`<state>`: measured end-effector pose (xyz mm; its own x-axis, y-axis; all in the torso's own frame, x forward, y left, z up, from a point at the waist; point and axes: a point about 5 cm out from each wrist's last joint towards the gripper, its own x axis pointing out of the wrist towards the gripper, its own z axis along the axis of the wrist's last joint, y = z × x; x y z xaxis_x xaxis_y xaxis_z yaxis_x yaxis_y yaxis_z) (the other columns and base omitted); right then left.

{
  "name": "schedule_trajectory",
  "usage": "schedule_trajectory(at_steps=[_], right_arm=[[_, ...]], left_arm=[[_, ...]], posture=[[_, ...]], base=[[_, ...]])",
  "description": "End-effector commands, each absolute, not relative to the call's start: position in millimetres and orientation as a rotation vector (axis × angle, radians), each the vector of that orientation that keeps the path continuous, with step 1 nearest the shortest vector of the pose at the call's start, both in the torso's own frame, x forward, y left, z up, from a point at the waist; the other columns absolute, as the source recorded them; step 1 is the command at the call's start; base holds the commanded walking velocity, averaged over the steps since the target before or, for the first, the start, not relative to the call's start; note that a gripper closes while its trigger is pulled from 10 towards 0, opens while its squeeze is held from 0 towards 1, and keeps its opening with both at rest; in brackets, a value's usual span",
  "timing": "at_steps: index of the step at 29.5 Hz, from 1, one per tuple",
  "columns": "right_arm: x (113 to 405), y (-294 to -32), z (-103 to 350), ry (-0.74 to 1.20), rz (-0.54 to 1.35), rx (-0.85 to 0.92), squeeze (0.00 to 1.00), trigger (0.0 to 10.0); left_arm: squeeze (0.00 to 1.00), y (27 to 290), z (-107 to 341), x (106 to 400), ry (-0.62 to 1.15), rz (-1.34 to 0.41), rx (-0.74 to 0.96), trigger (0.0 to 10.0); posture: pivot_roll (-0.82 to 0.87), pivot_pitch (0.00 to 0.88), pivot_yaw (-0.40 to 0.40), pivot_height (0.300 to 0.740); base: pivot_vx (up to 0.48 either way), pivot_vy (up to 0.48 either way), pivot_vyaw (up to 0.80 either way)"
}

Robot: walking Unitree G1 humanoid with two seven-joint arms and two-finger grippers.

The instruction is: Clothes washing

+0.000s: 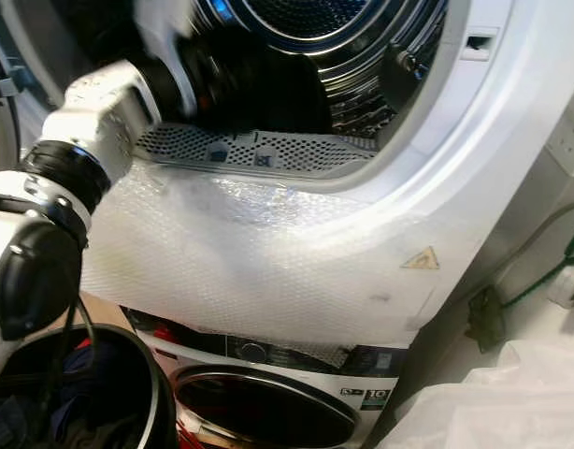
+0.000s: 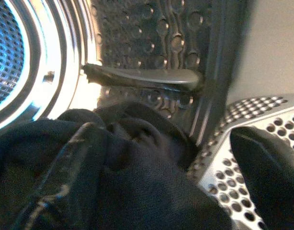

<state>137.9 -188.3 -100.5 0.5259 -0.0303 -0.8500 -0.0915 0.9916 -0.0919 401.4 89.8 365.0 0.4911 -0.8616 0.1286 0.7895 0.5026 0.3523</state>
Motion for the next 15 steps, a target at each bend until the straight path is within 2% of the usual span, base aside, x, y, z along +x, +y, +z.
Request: schedule_trajectory(at_steps=[1,3,4,8,11,14,15], right_arm=[[130.6,-188.7,-103.1,1.041,0.042,-0.135,0.0,10.0],[128.2,-190.8,-103.6,1.047,0.041,-0.14,0.0,10.0],[128.2,-190.8,-103.6,1.047,0.041,-0.14,0.0,10.0],[128.1,-195.8,-102.7,1.038,0.017,-0.139,0.0,10.0],[128.7,-195.9,-102.4,1.033,0.017,-0.142,0.0,10.0],[129.6,-195.3,-102.2,1.032,0.026,-0.149,0.0,10.0],[130.7,-193.9,-102.1,1.031,0.031,-0.15,0.0,10.0]], left_arm=[[1.0,94.3,388.3,400.9,-0.425,-0.893,0.231,10.0],[1.0,101.8,404.6,402.8,-0.505,-0.727,0.138,10.0],[1.0,101.8,404.6,402.8,-0.505,-0.727,0.138,10.0],[1.0,91.5,402.6,394.4,-0.54,-0.916,0.23,10.0],[1.0,87.6,434.6,381.1,-0.747,-0.881,0.227,10.0],[1.0,86.1,441.9,380.7,-0.77,-0.794,0.27,10.0],[1.0,84.7,437.0,384.0,-0.714,-0.807,0.266,10.0]], posture=[[0.0,0.0,0.009,0.74],[0.01,0.0,0.007,0.74],[0.01,0.0,0.007,0.74],[0.0,0.0,0.011,0.74],[0.02,0.0,0.004,0.74],[0.03,0.0,0.006,0.74],[0.04,0.0,0.009,0.74]], base=[[0.0,0.0,0.0],[0.0,0.0,0.0],[0.0,0.0,0.0],[0.0,0.0,0.0],[0.0,0.0,0.0],[0.0,0.0,0.0],[0.0,0.0,0.0]])
